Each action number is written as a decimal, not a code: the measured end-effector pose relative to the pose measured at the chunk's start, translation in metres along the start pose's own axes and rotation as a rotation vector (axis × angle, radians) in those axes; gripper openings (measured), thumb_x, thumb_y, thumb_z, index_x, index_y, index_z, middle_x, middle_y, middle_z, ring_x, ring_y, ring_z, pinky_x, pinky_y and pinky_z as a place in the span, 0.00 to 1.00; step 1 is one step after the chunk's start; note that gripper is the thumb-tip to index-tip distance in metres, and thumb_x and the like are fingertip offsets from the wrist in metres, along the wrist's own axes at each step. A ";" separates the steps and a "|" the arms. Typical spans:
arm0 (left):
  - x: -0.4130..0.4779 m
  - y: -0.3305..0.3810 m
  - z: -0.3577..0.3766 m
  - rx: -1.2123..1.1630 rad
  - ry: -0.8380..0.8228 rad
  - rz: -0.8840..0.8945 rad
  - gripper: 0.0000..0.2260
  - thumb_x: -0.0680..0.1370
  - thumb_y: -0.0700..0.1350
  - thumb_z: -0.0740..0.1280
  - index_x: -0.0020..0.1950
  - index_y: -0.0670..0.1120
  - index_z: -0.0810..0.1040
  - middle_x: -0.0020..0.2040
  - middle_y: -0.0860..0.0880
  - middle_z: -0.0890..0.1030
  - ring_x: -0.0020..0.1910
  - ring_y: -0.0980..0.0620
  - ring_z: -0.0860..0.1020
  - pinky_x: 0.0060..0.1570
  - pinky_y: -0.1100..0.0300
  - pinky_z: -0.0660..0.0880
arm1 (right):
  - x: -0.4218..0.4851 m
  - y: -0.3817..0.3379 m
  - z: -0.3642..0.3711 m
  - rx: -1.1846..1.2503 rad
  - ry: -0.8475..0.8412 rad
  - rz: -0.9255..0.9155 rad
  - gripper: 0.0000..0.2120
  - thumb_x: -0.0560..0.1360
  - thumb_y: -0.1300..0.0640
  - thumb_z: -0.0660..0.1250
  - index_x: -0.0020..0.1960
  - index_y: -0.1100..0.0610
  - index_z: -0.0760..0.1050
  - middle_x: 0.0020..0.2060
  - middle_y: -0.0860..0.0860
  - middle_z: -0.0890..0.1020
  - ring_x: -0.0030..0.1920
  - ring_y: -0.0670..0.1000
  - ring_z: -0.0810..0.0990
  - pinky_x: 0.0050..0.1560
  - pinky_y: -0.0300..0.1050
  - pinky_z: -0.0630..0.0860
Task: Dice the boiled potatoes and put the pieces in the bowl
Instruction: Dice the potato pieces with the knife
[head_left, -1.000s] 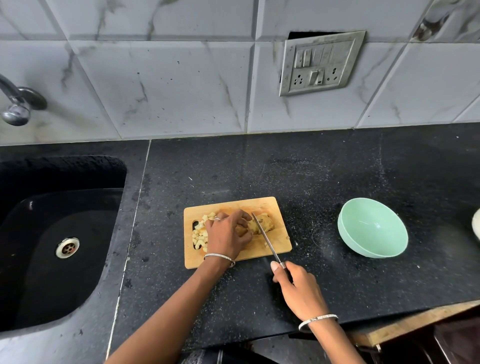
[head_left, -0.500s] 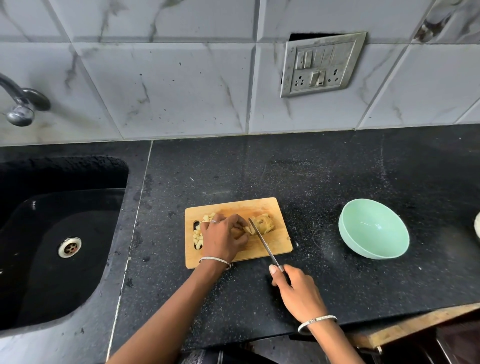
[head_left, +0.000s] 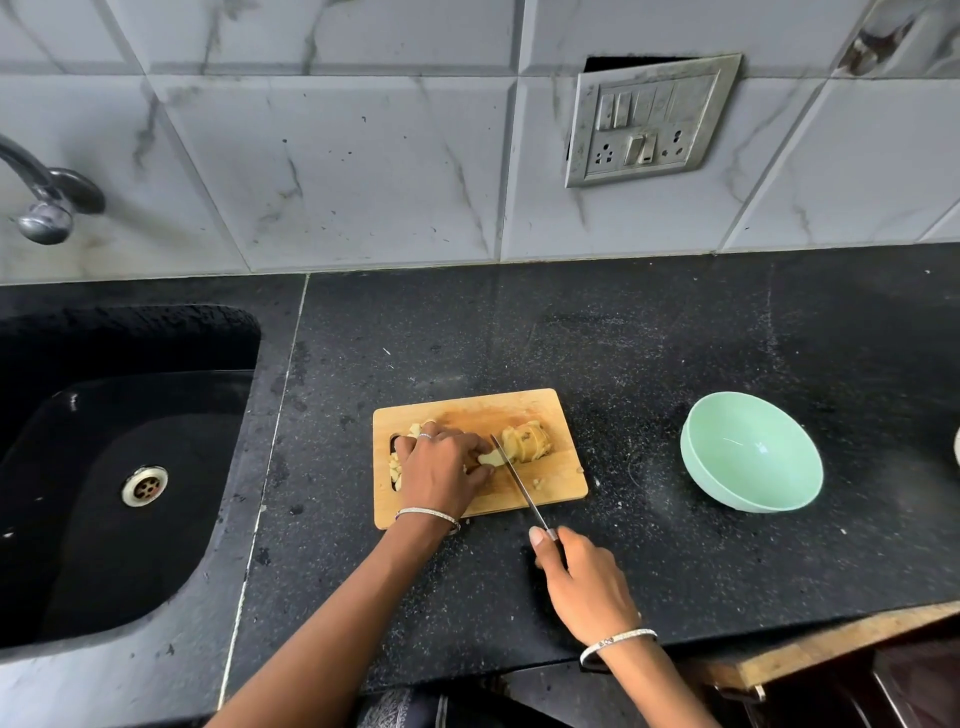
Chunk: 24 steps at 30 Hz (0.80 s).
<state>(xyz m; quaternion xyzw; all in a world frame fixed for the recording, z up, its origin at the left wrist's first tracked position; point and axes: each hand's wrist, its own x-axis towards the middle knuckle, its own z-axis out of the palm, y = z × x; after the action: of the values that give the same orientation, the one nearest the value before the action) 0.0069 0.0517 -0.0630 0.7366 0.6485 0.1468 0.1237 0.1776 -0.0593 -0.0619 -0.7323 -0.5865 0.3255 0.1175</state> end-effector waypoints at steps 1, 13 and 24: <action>0.000 0.000 0.000 -0.006 0.006 0.000 0.11 0.71 0.57 0.71 0.53 0.60 0.80 0.46 0.61 0.82 0.55 0.54 0.71 0.48 0.52 0.58 | -0.001 -0.001 0.000 -0.005 0.006 0.006 0.21 0.81 0.38 0.49 0.47 0.51 0.73 0.43 0.49 0.83 0.47 0.56 0.81 0.48 0.52 0.75; 0.003 0.006 -0.005 -0.076 -0.026 -0.085 0.09 0.71 0.54 0.73 0.50 0.59 0.82 0.45 0.59 0.82 0.56 0.53 0.71 0.52 0.51 0.61 | -0.008 -0.014 -0.003 -0.032 0.006 0.022 0.17 0.82 0.40 0.49 0.45 0.49 0.68 0.40 0.52 0.79 0.47 0.59 0.80 0.44 0.52 0.73; 0.005 0.007 -0.005 -0.120 -0.036 -0.125 0.09 0.70 0.53 0.74 0.50 0.58 0.83 0.46 0.59 0.83 0.55 0.53 0.71 0.53 0.51 0.59 | 0.000 -0.018 0.003 -0.026 -0.039 0.063 0.19 0.81 0.38 0.48 0.45 0.49 0.69 0.40 0.52 0.79 0.47 0.61 0.80 0.43 0.53 0.74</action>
<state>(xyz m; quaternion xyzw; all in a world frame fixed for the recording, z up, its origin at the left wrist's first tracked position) 0.0120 0.0554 -0.0555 0.6884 0.6810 0.1641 0.1883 0.1616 -0.0551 -0.0542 -0.7455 -0.5693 0.3356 0.0864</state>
